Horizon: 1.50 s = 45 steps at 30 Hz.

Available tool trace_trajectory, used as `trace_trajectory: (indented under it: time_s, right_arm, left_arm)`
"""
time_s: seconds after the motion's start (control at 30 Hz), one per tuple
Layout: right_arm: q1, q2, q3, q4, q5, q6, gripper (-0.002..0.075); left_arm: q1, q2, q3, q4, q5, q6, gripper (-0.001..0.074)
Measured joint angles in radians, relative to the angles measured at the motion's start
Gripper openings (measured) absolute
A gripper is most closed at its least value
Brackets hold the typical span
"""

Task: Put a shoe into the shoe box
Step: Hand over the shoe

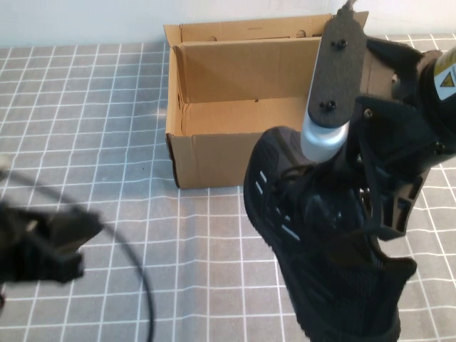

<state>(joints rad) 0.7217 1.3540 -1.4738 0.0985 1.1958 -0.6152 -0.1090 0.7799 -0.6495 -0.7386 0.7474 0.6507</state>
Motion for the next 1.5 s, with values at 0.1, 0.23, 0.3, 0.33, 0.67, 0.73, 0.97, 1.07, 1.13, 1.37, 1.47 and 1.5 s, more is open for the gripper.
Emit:
trace_trajectory:
  time_s: [0.1,0.23,0.3,0.33,0.67,0.73,0.97,1.07,1.13,1.37,1.47,1.5]
  right_arm:
    - [0.000,0.000,0.000,-0.034,-0.030,0.000,-0.0006]
    - [-0.016,0.002,-0.002,-0.054,-0.054,0.000,-0.0006]
    - [-0.036,0.010,-0.019,-0.054,-0.054,0.000,-0.0006]
    - [-0.048,0.019,-0.033,-0.054,-0.054,0.000,-0.0006]
    - [-0.143,0.115,-0.184,-0.050,-0.024,-0.031,-0.0006]
    - [-0.149,0.126,-0.189,-0.049,-0.024,-0.038,-0.0006]
    - [-0.155,0.145,-0.191,0.000,-0.023,-0.082,-0.0006]
    - [-0.155,0.147,-0.191,0.022,-0.023,-0.090,-0.0006]
    - [-0.155,0.147,-0.191,0.032,-0.027,-0.084,-0.0006]
    - [-0.155,0.180,-0.215,0.040,-0.102,0.068,-0.0006]
    - [-0.155,0.224,-0.247,0.025,-0.107,0.159,-0.0006]
    - [-0.155,0.237,-0.258,0.016,-0.108,0.195,-0.0006]
  left_arm:
    - [-0.010,0.121,-0.102,-0.106,0.081,0.182,-0.0001]
    - [-0.006,0.264,-0.227,-0.231,0.166,0.317,-0.0001]
    - [-0.002,0.336,-0.283,-0.268,0.190,0.353,-0.0001]
    - [-0.002,0.370,-0.304,-0.280,0.206,0.379,-0.0001]
    - [-0.001,0.581,-0.488,-0.319,0.404,0.564,-0.0001]
    - [-0.001,0.598,-0.500,-0.346,0.433,0.627,-0.0001]
    - [-0.001,0.609,-0.527,-0.438,0.454,0.798,0.0068]
    - [-0.001,0.609,-0.537,-0.449,0.454,0.819,0.0161]
    - [-0.001,0.609,-0.539,-0.465,0.454,0.806,0.0206]
    - [-0.160,0.609,-0.539,-0.454,0.334,0.756,0.0246]
    - [-0.265,0.609,-0.539,-0.394,0.193,0.676,0.0248]
    - [-0.299,0.609,-0.539,-0.375,0.157,0.644,0.0248]
